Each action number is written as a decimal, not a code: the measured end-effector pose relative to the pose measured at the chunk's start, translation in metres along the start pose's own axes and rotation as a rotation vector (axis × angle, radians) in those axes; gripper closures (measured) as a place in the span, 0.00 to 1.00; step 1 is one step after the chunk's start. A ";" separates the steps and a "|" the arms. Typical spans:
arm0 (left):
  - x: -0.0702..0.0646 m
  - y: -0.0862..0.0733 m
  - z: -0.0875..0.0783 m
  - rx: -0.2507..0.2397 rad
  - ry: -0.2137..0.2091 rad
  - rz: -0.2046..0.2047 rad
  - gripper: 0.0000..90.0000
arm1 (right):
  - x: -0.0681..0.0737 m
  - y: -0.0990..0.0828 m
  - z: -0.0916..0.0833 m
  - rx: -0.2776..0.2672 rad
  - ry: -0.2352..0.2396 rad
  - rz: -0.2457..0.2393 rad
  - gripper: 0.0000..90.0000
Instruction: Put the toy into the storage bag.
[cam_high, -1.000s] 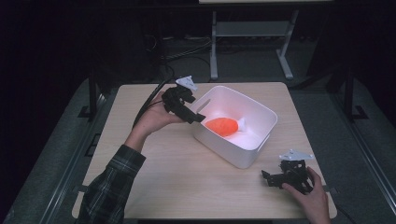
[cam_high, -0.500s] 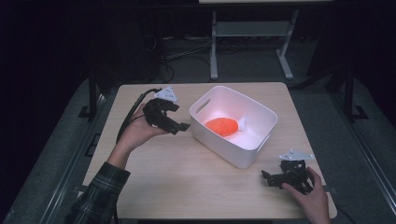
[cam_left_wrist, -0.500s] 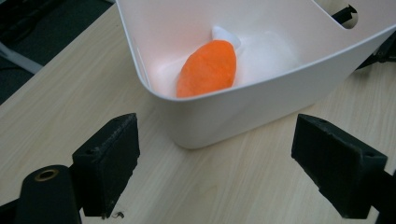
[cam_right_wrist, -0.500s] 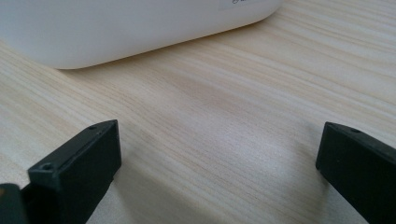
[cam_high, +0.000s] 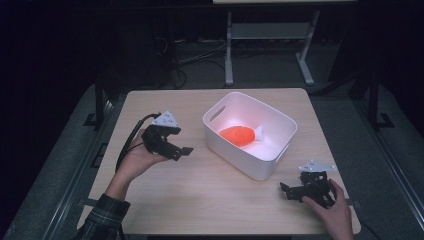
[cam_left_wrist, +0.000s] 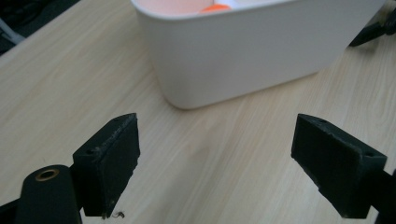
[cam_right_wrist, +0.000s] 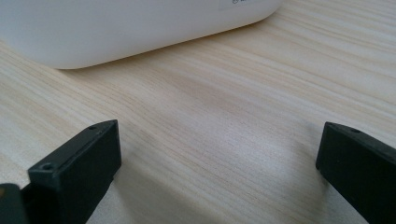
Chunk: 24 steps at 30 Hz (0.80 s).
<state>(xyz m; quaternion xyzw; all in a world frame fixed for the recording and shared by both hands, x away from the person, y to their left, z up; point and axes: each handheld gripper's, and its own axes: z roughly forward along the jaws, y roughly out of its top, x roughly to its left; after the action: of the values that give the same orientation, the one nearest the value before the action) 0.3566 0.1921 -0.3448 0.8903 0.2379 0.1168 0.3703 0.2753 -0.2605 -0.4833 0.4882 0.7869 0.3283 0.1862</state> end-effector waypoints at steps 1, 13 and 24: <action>-0.001 -0.005 0.000 0.000 0.003 -0.003 0.16 | 0.000 0.000 0.000 -0.001 0.000 0.001 0.00; -0.011 -0.055 -0.002 0.010 0.036 -0.024 0.16 | 0.000 0.000 0.000 0.000 0.002 0.002 0.00; -0.023 -0.092 -0.003 -0.004 0.078 -0.042 0.16 | 0.000 0.000 0.000 -0.001 0.001 0.001 0.00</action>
<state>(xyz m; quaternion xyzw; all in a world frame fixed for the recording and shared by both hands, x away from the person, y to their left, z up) 0.3041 0.2385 -0.4096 0.8793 0.2704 0.1439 0.3648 0.2754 -0.2604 -0.4833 0.4882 0.7867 0.3289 0.1858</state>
